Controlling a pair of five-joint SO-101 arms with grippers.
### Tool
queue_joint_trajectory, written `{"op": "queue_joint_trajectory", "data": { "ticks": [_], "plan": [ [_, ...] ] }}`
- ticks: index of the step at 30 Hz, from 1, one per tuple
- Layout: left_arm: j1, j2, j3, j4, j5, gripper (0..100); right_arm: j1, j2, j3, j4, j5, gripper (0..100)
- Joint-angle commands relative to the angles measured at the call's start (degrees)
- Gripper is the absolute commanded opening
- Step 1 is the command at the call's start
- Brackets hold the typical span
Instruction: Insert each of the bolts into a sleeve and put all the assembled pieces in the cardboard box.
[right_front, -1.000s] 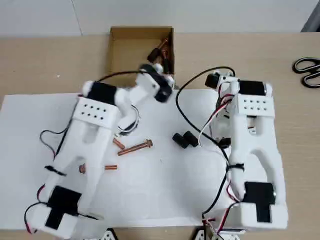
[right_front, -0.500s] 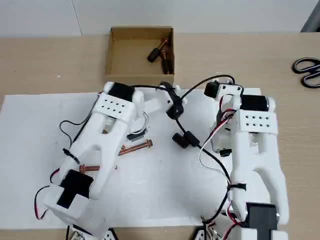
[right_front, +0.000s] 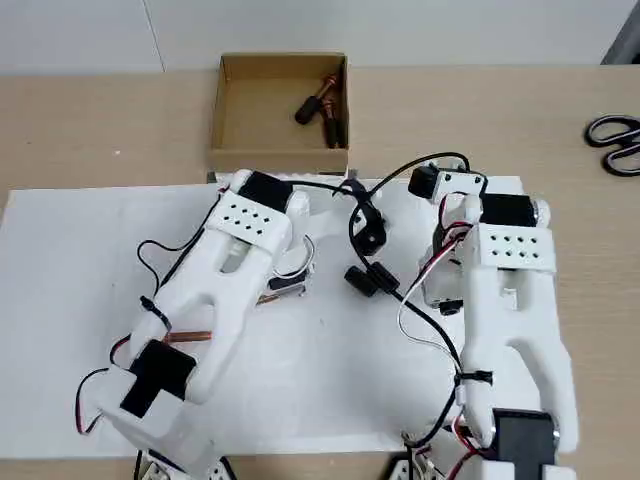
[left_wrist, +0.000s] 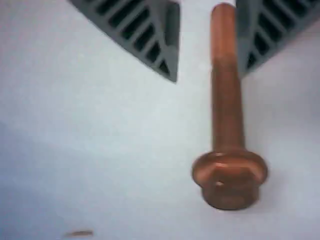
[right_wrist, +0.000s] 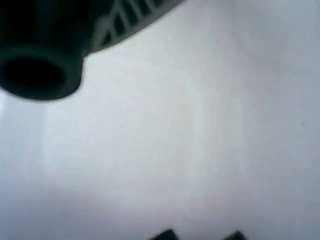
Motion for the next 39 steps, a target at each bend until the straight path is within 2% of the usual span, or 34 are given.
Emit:
{"op": "queue_joint_trajectory", "data": {
  "ticks": [1, 5, 15, 28, 39],
  "plan": [
    [0.5, -0.3, -2.1, 1.1, -0.4, 8, 0.7, -2.3, -0.3, -0.8, 0.5, 0.5],
    [0.9, -0.2, 0.0, 0.3, -0.4, 8, 0.7, -2.3, -0.3, -0.8, 0.5, 0.5],
    [1.2, -0.2, 8.0, -8.7, -0.7, 10, 0.7, -2.3, -0.4, -0.8, 0.5, 0.5],
    [0.0, 0.1, 8.1, -10.7, -5.0, 11, 0.7, -2.3, -0.3, -0.8, 0.4, 0.6],
    [-1.3, 8.6, 7.8, -16.0, -5.2, 11, 0.7, -2.3, -0.2, -0.7, 0.4, 0.6]
  ]
}}
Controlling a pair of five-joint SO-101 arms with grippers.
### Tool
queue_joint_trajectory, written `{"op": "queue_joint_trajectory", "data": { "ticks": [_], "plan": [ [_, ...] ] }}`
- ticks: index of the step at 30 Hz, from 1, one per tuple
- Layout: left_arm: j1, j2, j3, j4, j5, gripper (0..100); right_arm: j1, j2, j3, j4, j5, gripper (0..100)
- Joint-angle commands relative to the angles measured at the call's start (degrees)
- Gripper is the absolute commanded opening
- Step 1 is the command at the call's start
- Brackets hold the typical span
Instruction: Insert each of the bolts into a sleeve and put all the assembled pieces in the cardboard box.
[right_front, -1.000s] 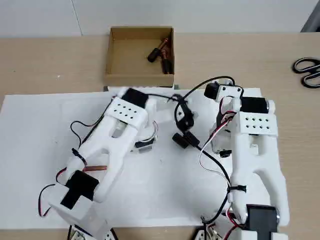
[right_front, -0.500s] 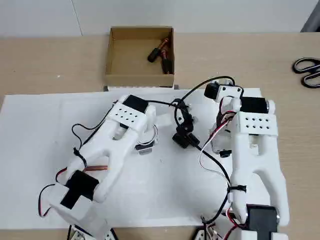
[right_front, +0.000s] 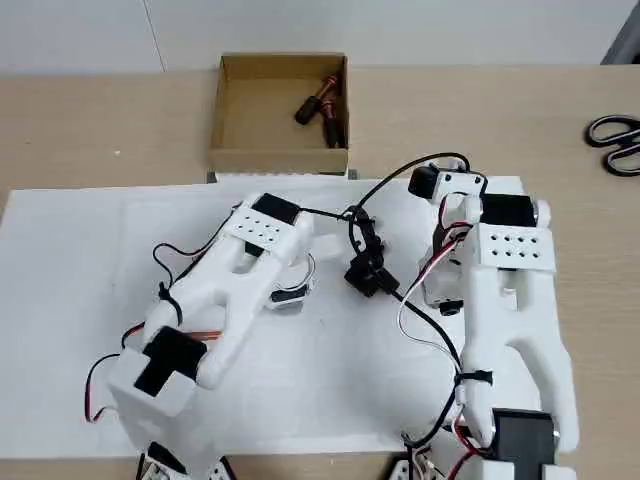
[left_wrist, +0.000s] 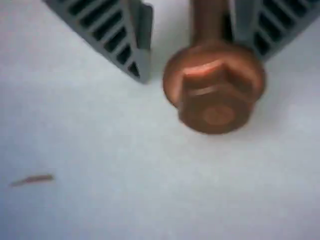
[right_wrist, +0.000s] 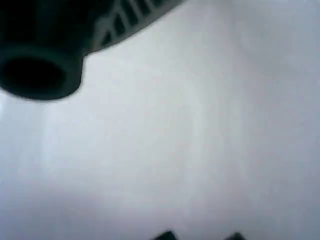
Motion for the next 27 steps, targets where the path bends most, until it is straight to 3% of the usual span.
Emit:
{"op": "queue_joint_trajectory", "data": {
  "ticks": [1, 8, 16, 23, 27],
  "plan": [
    [-1.5, 1.1, -0.5, -2.7, -0.3, 11, 0.7, -2.3, -0.3, -0.7, 0.4, 0.6],
    [-1.5, 1.1, -2.9, -1.0, -0.4, 0, 0.3, -2.3, -0.4, -0.8, 0.4, 0.6],
    [-1.6, 0.9, -9.4, 4.7, 1.2, 1, 0.2, -2.4, -0.5, -0.8, 0.5, 0.6],
    [-1.0, -8.2, -16.1, 11.4, 4.1, 1, 0.1, -7.5, -1.8, 0.1, 2.5, 0.4],
    [1.8, -14.3, -16.1, 14.2, 9.8, 1, -2.0, -13.1, -1.5, 3.1, 2.5, 0.4]
  ]
}}
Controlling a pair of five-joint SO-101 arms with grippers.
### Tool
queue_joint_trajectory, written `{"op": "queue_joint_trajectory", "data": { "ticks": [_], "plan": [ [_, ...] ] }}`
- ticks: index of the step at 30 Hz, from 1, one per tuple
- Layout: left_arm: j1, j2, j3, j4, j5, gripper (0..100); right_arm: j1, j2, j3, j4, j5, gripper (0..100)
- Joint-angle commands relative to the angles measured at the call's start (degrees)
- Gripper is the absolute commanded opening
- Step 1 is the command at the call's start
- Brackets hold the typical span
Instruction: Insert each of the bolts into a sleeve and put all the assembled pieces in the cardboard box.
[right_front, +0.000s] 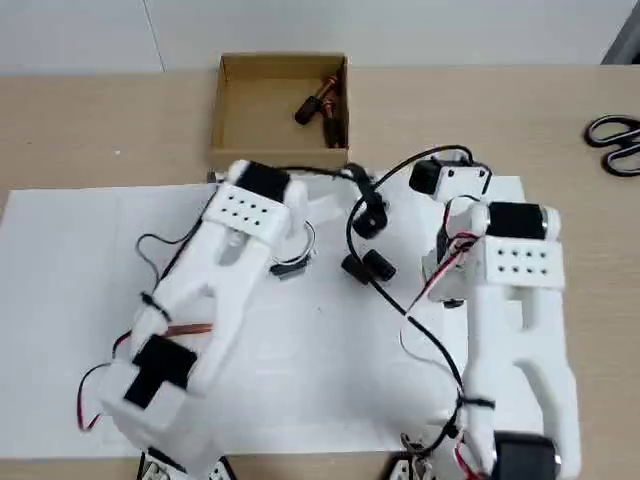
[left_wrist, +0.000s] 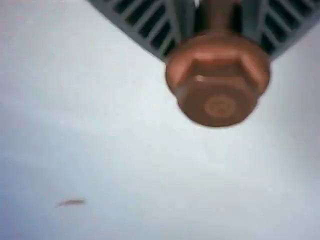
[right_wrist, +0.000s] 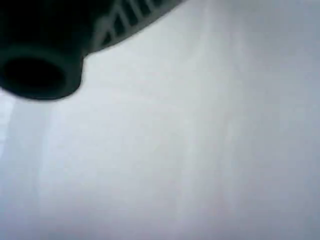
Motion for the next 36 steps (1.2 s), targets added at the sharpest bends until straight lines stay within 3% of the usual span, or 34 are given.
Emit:
{"op": "queue_joint_trajectory", "data": {
  "ticks": [1, 10, 15, 18, 25, 31, 36],
  "plan": [
    [2.2, -8.3, -2.7, 2.8, 5.0, 1, -2.3, -6.0, -1.5, 3.4, 0.6, 0.4],
    [2.5, -16.8, -2.9, 7.6, 27.3, 1, -7.7, -14.6, 0.5, 6.1, 0.6, 0.5],
    [1.9, -25.7, -2.9, 8.0, 31.0, 1, -8.3, -22.4, 4.1, 5.1, 0.6, 0.5],
    [1.8, -32.4, -2.6, 4.7, 31.8, 1, -8.3, -28.1, 8.2, 0.9, 0.3, 0.4],
    [1.7, -41.1, -0.7, -1.1, 46.7, 1, -8.5, -43.0, 22.9, -14.1, -2.8, 0.2],
    [1.0, -48.8, 12.3, -8.4, 60.6, 1, -15.9, -54.6, 35.3, -21.6, -4.3, 0.2],
    [0.7, -62.3, 28.1, -20.6, 64.2, 1, -20.4, -65.4, 45.6, -27.5, -3.9, 0.2]
  ]
}}
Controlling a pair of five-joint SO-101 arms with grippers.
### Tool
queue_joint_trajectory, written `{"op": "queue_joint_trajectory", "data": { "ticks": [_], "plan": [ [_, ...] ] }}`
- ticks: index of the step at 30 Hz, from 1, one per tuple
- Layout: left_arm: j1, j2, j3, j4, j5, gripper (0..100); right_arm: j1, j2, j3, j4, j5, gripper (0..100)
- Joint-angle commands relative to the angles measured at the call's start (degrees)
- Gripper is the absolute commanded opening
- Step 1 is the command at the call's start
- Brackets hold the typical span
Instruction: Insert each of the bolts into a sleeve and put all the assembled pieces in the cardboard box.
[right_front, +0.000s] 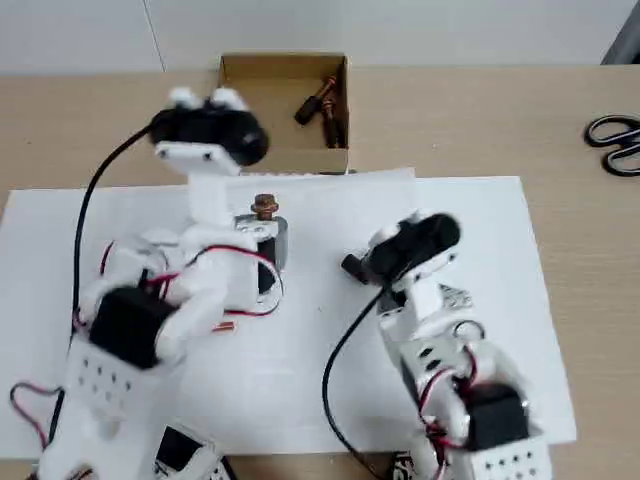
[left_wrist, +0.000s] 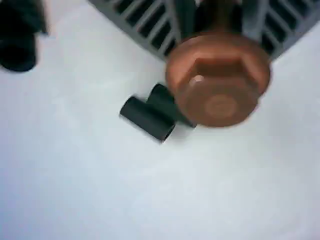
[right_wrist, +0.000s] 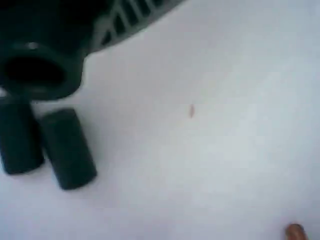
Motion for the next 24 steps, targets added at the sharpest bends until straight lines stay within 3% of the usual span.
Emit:
{"op": "queue_joint_trajectory", "data": {
  "ticks": [1, 6, 11, 15, 24],
  "plan": [
    [-0.4, -11.7, 10.9, -10.1, 1.5, 1, -3.0, -7.3, 4.7, -4.4, -0.3, 0.2],
    [-1.4, -28.1, 30.5, -22.1, 1.6, 1, -8.9, -15.8, 11.3, -5.0, -0.3, 0.2],
    [-4.8, -41.8, 43.8, -27.6, 1.6, 1, -14.4, -22.2, 14.8, -4.8, -0.2, 0.2],
    [-4.6, -48.7, 49.5, -28.1, 2.1, 1, -17.9, -21.9, 15.6, -5.0, -0.5, 0.2],
    [-2.4, -52.2, 51.3, -29.3, 11.9, 1, -24.4, -21.8, 19.1, -10.1, -0.4, 0.2]
  ]
}}
